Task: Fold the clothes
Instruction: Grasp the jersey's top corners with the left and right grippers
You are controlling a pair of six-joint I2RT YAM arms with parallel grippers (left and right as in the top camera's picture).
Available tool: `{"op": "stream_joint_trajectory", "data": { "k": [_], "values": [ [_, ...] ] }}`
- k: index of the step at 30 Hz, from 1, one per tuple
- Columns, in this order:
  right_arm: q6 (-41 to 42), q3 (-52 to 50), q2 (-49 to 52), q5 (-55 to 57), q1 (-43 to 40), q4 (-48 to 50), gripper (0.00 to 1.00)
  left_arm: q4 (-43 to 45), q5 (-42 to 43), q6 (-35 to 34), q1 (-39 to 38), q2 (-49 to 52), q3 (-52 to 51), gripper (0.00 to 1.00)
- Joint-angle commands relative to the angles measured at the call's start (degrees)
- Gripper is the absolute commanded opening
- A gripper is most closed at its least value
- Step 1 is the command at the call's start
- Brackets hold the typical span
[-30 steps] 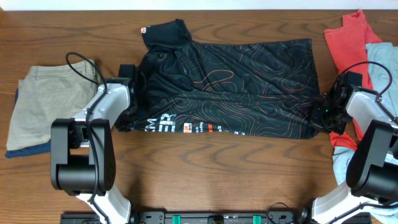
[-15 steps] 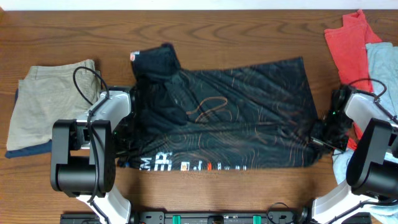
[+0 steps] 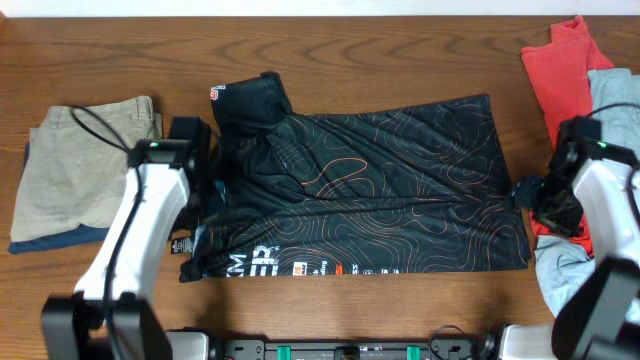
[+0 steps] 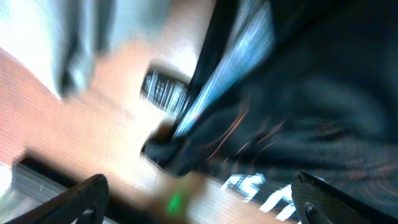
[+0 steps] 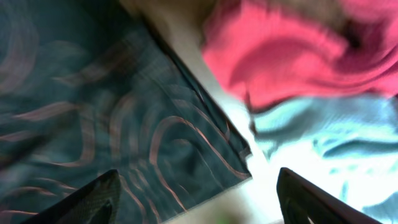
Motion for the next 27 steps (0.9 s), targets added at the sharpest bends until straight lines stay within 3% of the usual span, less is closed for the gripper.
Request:
{"op": "stream_joint_trajectory", "data": {
  "k": [1, 6, 17, 27],
  "values": [
    [-2.5, 1.1, -3.9, -4.8, 0.1, 1.9, 0.78, 5.9, 3.2, 5.3, 0.2, -2.2, 1.7, 0.96],
    [-7.3, 1.1, -6.6, -12.8, 0.1, 4.2, 0.75, 19.5, 9.4, 9.2, 0.2, 1.1, 3.3, 0.96],
    [-8.0, 1.1, -6.8, -13.0, 0.1, 4.2, 0.76, 41.2, 13.0, 11.7, 1.5, 22.7, 14.4, 0.96],
    [-8.0, 1.1, -6.8, -13.0, 0.1, 6.1, 0.75, 52.2, 12.7, 9.8, 1.9, 33.7, 16.5, 0.92]
  ]
}}
